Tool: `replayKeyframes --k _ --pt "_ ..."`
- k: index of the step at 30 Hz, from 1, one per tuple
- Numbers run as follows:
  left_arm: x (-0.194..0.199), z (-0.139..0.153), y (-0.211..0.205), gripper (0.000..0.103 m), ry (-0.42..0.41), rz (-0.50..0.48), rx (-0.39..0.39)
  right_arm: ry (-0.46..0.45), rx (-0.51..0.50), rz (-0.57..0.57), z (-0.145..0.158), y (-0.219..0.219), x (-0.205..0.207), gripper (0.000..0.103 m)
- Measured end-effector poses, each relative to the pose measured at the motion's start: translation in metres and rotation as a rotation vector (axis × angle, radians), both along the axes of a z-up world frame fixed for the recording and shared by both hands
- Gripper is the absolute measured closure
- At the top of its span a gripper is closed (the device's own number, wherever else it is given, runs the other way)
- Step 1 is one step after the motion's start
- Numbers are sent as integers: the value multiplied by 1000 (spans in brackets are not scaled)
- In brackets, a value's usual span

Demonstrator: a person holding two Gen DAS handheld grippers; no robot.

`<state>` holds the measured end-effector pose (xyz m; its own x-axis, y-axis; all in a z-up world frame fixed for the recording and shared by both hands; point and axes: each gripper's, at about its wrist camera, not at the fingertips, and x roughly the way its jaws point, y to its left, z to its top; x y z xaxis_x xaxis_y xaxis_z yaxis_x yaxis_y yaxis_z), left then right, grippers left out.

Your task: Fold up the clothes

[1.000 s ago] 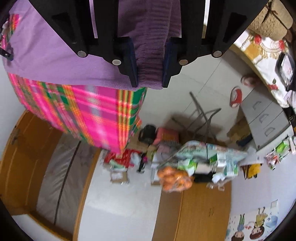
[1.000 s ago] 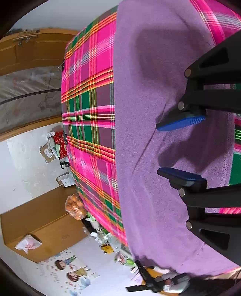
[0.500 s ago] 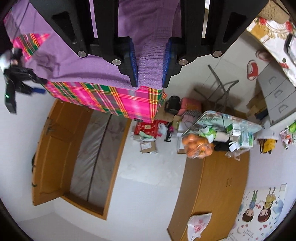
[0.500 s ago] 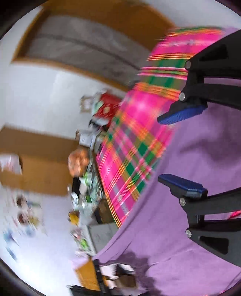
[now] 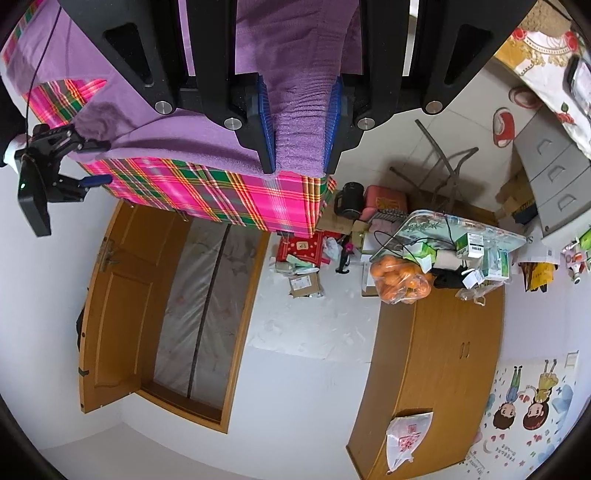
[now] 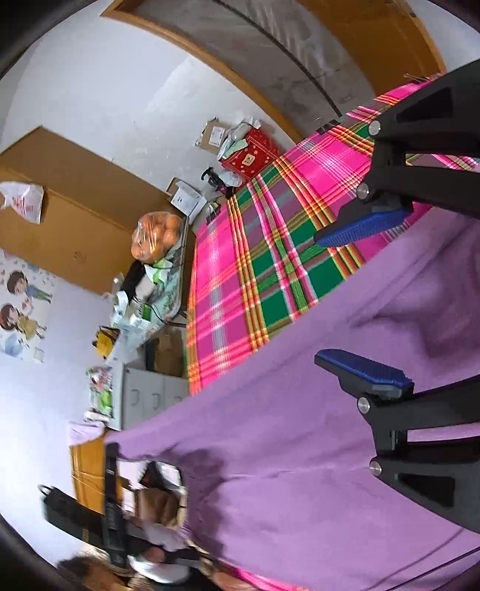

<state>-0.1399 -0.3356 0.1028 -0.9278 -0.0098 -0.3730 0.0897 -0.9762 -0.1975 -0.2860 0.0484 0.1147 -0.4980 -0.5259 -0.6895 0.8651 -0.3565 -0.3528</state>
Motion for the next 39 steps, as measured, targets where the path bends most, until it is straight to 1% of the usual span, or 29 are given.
replayKeyframes --k 3,4,5,7,8,11,14,19,23,25,28,33,36,39 --pt "1 1 2 77 3 1 -1 0 68 -24 -15 -4 -5 47" --pt "2 1 3 77 3 1 -2 -2 82 -49 -18 -5 -9 60" --pt "2 1 3 77 2 1 -1 -31 84 -88 -19 -5 -17 78" --pt "2 0 2 77 -4 0 3 -84 76 -167 -19 0 -33 100" --pt "2 -1 3 77 -7 0 3 -91 71 -193 -17 2 -37 100" --pt "2 -3 2 77 -14 12 -2 -60 56 -200 -8 8 -29 100" --pt "6 -3 -4 77 -11 26 29 -2 35 -194 11 15 -7 100" --pt "19 -2 -11 77 -3 24 82 40 -42 -180 49 33 49 100" --pt "35 -1 -10 77 0 13 79 43 -55 -143 60 43 100 100" --pt "45 -3 -9 77 -1 8 75 24 -62 -121 61 48 126 100" --pt "60 -8 -7 77 -6 6 75 -33 -77 -101 54 54 157 100" --pt "94 -31 -4 77 -40 9 86 -115 -49 -93 22 57 195 100" --pt "109 -50 0 76 -81 19 82 -167 -29 -102 -5 59 209 100" --pt "120 -70 4 76 -130 35 76 -204 -9 -115 -27 58 214 100"
